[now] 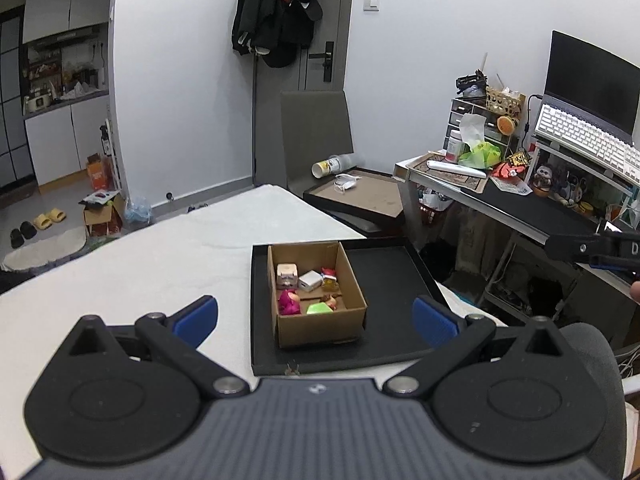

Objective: Organize rigid objects

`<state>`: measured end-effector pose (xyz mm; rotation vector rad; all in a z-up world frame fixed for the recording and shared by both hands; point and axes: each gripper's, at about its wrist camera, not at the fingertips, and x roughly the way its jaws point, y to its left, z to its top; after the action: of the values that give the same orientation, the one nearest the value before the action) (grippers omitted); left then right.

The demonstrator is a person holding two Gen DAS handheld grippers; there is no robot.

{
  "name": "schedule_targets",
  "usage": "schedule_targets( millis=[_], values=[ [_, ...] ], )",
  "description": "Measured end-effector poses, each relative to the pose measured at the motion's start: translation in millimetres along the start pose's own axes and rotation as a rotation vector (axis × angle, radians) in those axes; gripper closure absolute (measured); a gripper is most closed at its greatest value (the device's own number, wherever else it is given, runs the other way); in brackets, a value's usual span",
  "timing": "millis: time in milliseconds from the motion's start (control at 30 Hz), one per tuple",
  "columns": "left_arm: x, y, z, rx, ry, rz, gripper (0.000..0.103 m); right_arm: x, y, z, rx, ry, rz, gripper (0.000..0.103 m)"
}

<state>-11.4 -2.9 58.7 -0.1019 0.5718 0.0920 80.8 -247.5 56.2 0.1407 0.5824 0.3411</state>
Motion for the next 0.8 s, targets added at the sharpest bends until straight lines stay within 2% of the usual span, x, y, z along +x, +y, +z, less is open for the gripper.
schedule_targets(
  millis=[300,800],
  values=[
    [-4,-4,-10,-0.009,-0.005,0.012,0.000,-1,-2,-16,-0.015,0.019,0.024,0.000],
    [-7,-1,-14,-0.017,-0.006,0.007,0.000,0,6,-20,-0.029,0.026,0.036,0.000]
  ],
)
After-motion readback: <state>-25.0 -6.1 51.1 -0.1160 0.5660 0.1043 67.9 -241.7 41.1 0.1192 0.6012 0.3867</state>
